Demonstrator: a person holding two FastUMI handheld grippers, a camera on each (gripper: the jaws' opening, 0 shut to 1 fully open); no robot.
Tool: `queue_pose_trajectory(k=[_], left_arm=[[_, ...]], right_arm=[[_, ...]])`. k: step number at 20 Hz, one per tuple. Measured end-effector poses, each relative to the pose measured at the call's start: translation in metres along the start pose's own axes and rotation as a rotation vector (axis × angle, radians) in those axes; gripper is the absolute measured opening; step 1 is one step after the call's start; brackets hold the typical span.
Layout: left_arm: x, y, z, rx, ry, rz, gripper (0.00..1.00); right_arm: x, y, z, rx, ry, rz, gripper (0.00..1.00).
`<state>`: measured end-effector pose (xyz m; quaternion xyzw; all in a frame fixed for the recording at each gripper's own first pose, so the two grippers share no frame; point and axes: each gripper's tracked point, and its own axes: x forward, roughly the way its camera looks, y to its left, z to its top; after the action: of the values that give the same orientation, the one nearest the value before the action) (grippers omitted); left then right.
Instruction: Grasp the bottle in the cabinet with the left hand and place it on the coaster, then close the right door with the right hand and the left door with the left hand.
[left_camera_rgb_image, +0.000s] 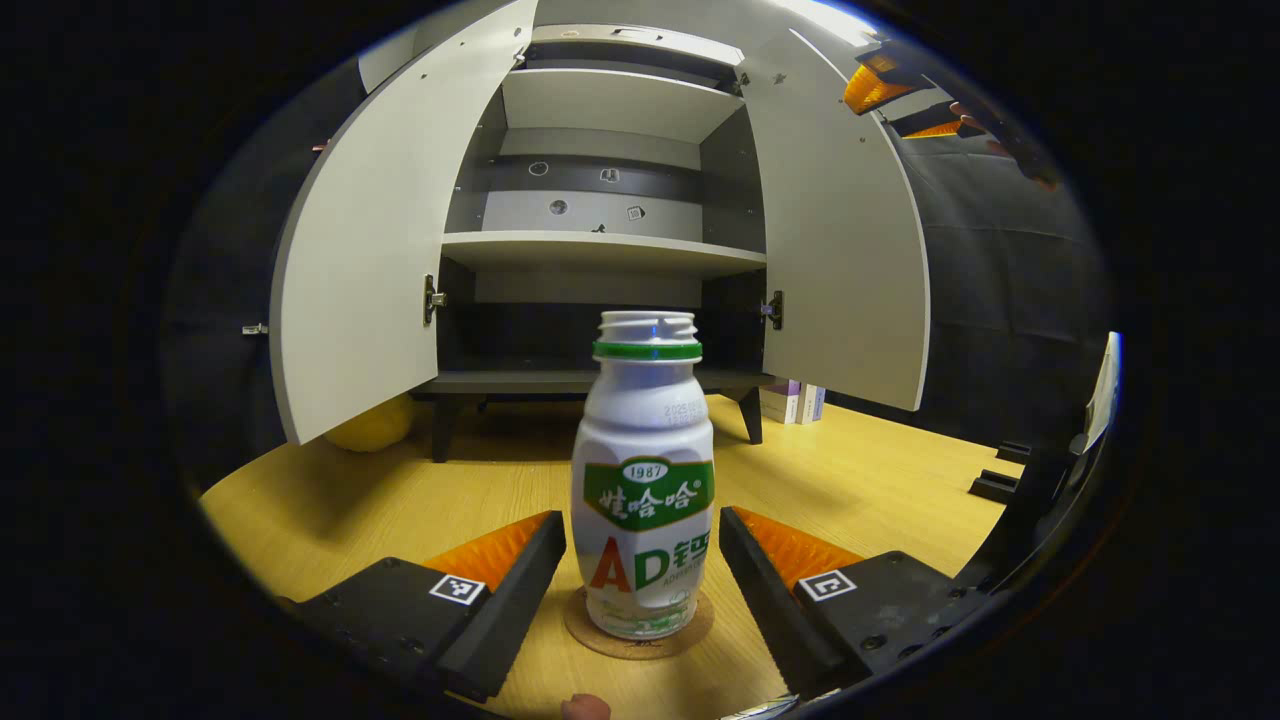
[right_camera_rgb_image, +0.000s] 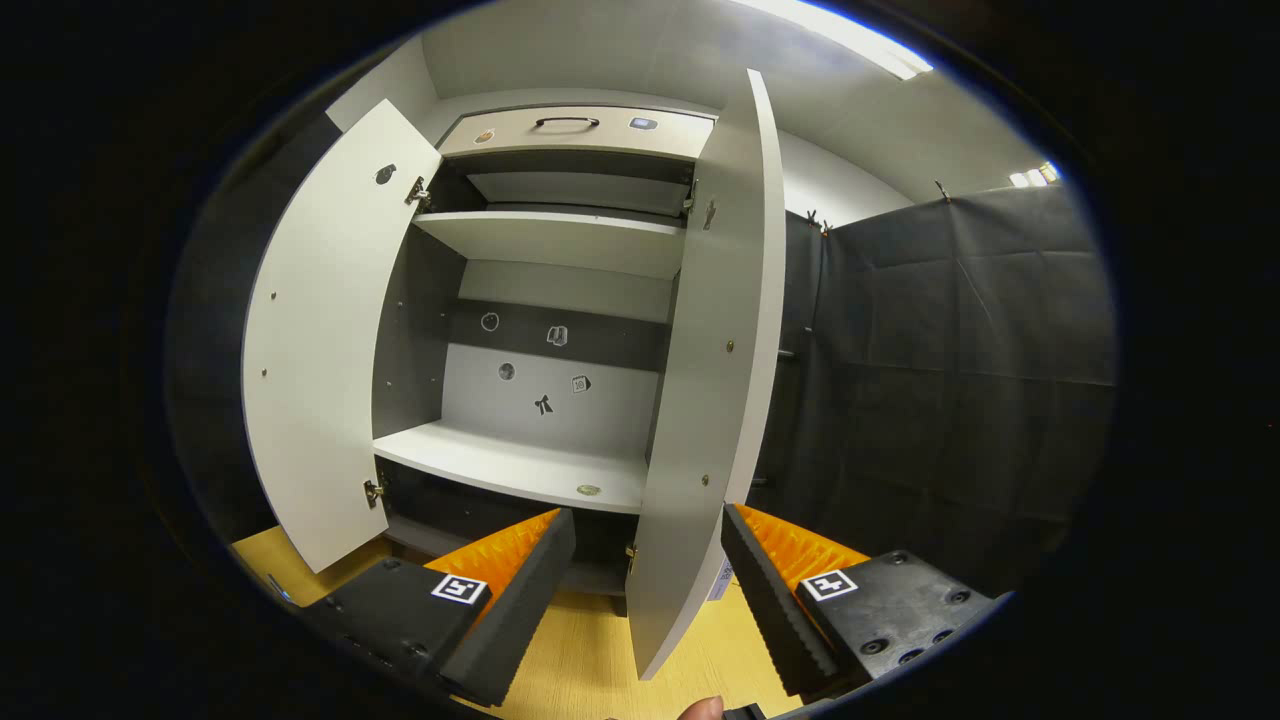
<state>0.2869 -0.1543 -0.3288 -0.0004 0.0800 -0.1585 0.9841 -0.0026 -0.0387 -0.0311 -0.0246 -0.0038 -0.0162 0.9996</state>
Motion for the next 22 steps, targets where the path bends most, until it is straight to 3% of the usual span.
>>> queue_pose_trajectory(k=[5,10,16,18,22], left_arm=[[-0.045,0.015,0.032,-0.002,0.029,0.049,0.98],[-0.089,0.042,0.120,0.000,0.007,0.074,0.98],[-0.132,0.100,0.237,0.022,-0.040,0.233,0.98],[-0.140,0.107,0.273,0.032,-0.071,0.262,0.98],[-0.141,0.115,0.323,-0.043,-0.096,0.302,0.98]], right_arm=[[-0.001,-0.005,0.003,0.039,0.003,0.001,0.98],[-0.007,-0.007,0.006,0.042,0.011,0.009,0.98],[-0.014,-0.016,0.017,0.137,0.025,0.029,0.98],[-0.012,-0.028,0.018,0.148,0.039,0.013,0.97],[-0.008,-0.059,0.021,0.114,0.052,-0.015,0.97]])
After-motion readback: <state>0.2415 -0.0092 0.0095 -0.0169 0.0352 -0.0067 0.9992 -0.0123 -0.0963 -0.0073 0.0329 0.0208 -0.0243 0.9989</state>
